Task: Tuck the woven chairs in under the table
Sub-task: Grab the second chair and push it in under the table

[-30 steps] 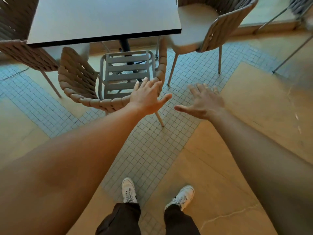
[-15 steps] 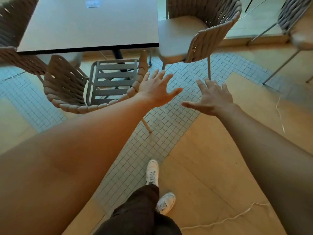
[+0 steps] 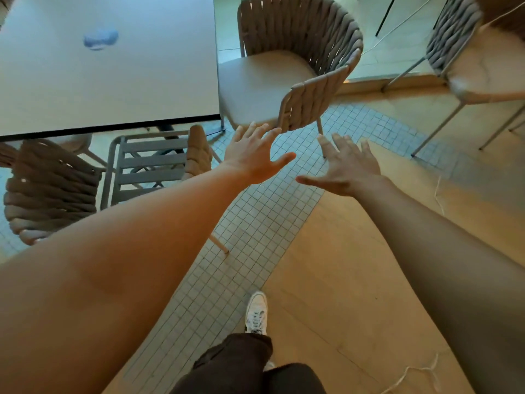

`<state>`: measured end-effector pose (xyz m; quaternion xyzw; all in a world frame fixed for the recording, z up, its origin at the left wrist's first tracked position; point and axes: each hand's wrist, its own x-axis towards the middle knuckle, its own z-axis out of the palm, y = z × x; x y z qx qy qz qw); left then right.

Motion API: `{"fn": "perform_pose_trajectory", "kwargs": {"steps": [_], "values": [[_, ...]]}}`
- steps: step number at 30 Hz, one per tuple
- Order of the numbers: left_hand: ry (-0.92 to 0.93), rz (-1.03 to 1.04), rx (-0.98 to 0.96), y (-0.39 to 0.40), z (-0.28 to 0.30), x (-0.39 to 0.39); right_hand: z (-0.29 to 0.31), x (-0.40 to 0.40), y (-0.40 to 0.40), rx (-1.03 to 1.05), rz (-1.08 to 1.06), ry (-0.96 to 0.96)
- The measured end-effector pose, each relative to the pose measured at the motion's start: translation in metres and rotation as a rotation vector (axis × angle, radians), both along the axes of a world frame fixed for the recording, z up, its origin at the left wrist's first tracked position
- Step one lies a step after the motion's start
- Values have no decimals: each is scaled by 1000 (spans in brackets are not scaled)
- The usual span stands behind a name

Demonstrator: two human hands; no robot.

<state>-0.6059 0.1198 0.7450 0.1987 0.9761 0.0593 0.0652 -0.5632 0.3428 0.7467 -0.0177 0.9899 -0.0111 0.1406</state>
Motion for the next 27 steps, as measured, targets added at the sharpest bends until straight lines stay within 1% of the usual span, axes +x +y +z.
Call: {"fn": "perform_pose_trajectory", "kwargs": {"steps": [4,12,16,19,24,27], "values": [[7,-15,25,23,3,-36,1,-39,26,-21,1,31],[4,23,-30,87,-3,-92,4,-103,93,-46,70,49],[33,93,-38,127,-3,-114,6,-136,135,-40,141,34],[22,159,-47,161,-1,-127,12,-161,171,-47,204,32],[47,209,-51,211,2,-141,22,-196,226,-21,300,33],[43,247,-45,236,3,-153,25,-222,251,-22,320,46]]}}
